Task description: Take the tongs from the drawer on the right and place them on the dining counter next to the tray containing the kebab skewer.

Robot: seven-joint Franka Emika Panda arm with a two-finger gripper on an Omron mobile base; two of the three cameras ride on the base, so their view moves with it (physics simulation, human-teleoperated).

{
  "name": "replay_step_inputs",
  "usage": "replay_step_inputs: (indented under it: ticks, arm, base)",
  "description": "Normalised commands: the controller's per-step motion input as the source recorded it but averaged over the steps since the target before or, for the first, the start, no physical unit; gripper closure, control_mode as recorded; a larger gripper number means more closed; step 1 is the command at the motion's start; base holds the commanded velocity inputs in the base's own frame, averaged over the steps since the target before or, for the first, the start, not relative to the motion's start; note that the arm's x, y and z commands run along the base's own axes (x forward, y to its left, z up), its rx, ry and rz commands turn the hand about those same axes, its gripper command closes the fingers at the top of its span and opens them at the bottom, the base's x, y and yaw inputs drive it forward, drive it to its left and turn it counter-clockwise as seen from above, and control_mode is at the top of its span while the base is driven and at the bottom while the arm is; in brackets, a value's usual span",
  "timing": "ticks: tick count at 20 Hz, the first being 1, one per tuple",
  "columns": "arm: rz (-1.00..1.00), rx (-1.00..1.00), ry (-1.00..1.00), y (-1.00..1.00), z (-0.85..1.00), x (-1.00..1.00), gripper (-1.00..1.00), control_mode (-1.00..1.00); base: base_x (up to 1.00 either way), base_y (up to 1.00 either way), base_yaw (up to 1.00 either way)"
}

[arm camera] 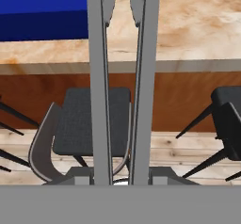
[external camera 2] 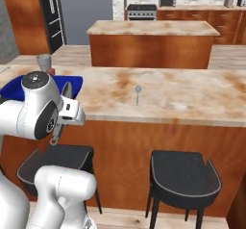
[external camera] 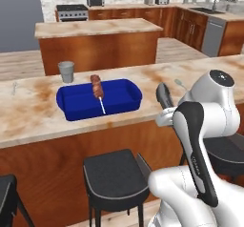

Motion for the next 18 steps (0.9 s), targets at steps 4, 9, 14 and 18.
replay_step_inputs:
  ticks: [4,9,14,18]
  arm:
    - [0.0,0.0,0.0,0.0,0.0,0.0,1.0,1.0]
    - [0.0,0.0,0.0,0.0,0.0,0.0,1.0,1.0]
    - [0.05,0.0,0.13,0.0,0.4,0.21,1.0,-1.0]
    - [0.0,0.0,0.16,-0.04,0.76,0.04,1.0,-1.0]
  base:
    - [0.07,0.0,0.17]
    - [0.1,0.0,0.17]
    - [0.0,0.0,0.0]
    - [0.0,0.0,0.0]
